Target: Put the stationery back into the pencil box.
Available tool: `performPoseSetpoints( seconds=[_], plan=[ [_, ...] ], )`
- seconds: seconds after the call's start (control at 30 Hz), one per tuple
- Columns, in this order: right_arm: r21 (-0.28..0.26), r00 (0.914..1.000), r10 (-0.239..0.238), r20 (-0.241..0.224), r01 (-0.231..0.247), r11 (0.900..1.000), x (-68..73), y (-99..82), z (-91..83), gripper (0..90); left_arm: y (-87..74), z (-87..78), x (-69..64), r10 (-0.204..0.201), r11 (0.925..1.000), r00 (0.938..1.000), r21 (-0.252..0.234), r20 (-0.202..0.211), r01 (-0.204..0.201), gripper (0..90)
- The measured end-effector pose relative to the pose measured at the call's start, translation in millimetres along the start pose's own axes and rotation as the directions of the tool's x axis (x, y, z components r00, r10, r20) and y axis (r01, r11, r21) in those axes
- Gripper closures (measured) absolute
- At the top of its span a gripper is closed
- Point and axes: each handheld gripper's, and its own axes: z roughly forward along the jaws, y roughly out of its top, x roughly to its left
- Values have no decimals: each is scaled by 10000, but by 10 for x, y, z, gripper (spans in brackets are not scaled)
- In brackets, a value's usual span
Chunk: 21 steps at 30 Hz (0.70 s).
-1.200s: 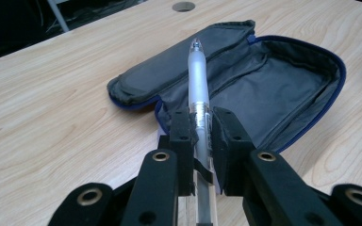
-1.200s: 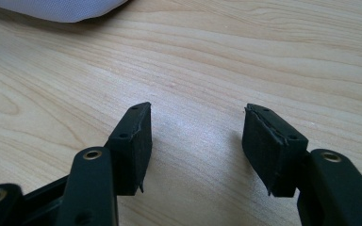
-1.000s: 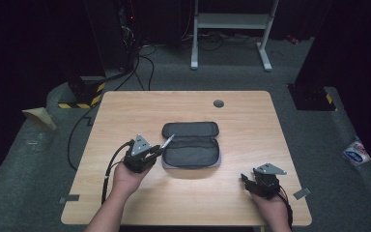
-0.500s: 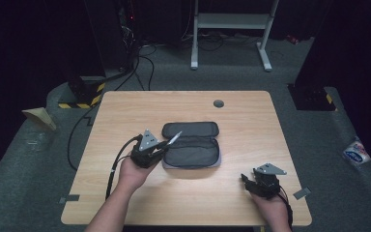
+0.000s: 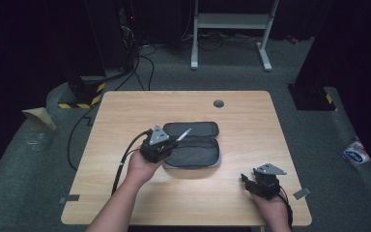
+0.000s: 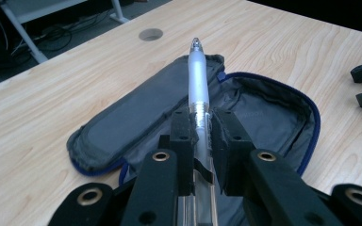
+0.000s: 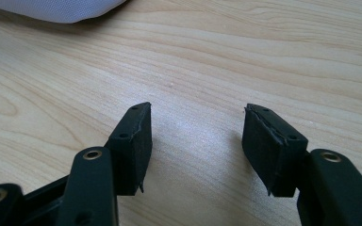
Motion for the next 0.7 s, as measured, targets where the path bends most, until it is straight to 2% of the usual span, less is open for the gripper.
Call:
performPoseSetpoints(
  seconds=[0.33, 0.6, 0.7],
  plan=[
    [4, 10000, -25, -18, 25, 10000, -2, -1, -1, 428, 168, 185, -99, 433, 9990, 9984, 51, 355, -435, 791],
    [-4, 10000, -73, -24, 73, 10000, -4, -3, -3, 428, 269, 307, -135, 763, 9969, 9947, 119, 691, -773, 792],
    [-3, 10000, -73, -21, 73, 10000, -4, -3, -2, 428, 295, 333, -137, 789, 9969, 9939, -18, 772, -790, 792]
  ],
)
